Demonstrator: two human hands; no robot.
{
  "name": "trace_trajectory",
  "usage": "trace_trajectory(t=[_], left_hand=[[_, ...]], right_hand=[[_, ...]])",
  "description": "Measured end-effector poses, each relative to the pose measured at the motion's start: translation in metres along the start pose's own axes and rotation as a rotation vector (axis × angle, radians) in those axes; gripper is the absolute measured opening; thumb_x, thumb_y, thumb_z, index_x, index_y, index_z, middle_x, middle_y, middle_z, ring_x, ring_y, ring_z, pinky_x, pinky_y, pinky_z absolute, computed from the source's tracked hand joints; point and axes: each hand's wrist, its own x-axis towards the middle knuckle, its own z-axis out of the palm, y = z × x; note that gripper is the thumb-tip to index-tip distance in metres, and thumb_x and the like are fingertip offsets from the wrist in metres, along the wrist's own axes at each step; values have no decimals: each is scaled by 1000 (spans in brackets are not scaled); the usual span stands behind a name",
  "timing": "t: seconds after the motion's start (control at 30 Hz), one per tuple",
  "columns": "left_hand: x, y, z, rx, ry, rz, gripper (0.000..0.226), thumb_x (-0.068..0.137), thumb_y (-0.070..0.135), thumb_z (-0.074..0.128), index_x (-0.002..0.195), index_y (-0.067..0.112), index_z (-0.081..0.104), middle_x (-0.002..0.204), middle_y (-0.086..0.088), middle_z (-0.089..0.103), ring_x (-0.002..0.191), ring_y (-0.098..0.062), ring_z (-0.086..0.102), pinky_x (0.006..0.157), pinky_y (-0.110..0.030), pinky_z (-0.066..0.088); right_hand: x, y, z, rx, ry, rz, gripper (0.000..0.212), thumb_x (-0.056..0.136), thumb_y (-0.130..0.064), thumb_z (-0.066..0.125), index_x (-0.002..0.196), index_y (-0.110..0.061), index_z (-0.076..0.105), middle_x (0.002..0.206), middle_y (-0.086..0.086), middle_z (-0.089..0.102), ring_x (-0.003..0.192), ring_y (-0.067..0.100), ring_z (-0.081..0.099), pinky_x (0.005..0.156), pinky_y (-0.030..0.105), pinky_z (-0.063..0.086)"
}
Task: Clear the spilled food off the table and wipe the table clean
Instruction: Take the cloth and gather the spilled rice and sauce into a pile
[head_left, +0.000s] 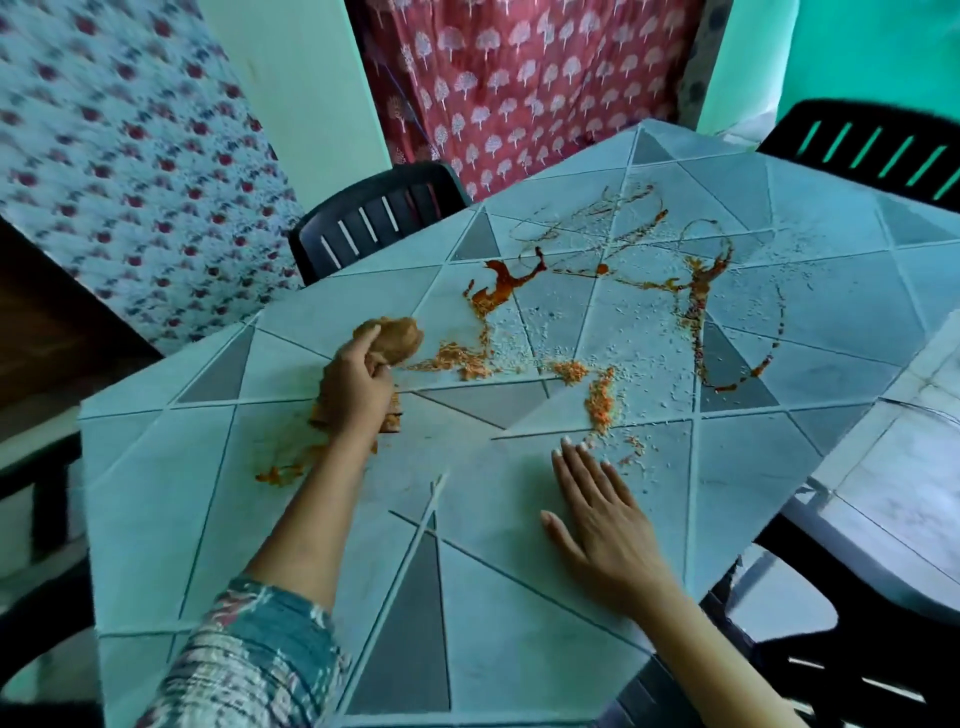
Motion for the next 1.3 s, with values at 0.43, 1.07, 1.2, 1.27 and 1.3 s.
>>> trace_trajectory(t=[0.43, 1.07, 1.2, 1.27, 1.3], left_hand=[[-41, 67, 50, 205, -392, 147, 51, 87, 16, 57, 133, 34, 48, 129, -4, 57, 113, -26, 54, 89, -34, 44], [-3, 60, 75, 254, -418, 336, 56, 85, 13, 57, 135, 35, 45, 133, -2, 53, 111, -28, 55, 92, -40, 46], [-23, 79, 70, 65, -541, 446, 56, 85, 15, 59, 133, 39, 48, 122, -4, 63, 104, -27, 61, 85, -35, 50], [-3, 69, 58, 10, -442, 420, 55, 85, 16, 62, 133, 38, 48, 121, -5, 64, 104, -26, 62, 84, -34, 51], [12, 61, 53, 19, -374, 387, 54, 85, 17, 62, 133, 37, 48, 123, -6, 63, 106, -27, 61, 85, -33, 50]], right_hand=[[6, -10, 11, -33, -26, 5, 71, 95, -58, 17, 147, -10, 25, 154, 7, 23, 142, 23, 22, 115, 34, 11], [7, -14, 2, -59, -55, 57, 74, 95, -59, 18, 147, -8, 25, 154, 9, 22, 143, 16, 11, 116, 32, 8], [14, -20, 1, -13, -51, 98, 75, 94, -61, 12, 148, -10, 21, 155, 6, 16, 144, 21, 13, 116, 31, 4], [23, -26, 3, -8, -46, 98, 74, 95, -59, 11, 148, -8, 23, 155, 8, 18, 143, 24, 17, 116, 31, 4], [27, -30, 5, -8, -47, 97, 74, 95, -59, 10, 147, -8, 24, 154, 8, 19, 142, 25, 18, 115, 31, 4]])
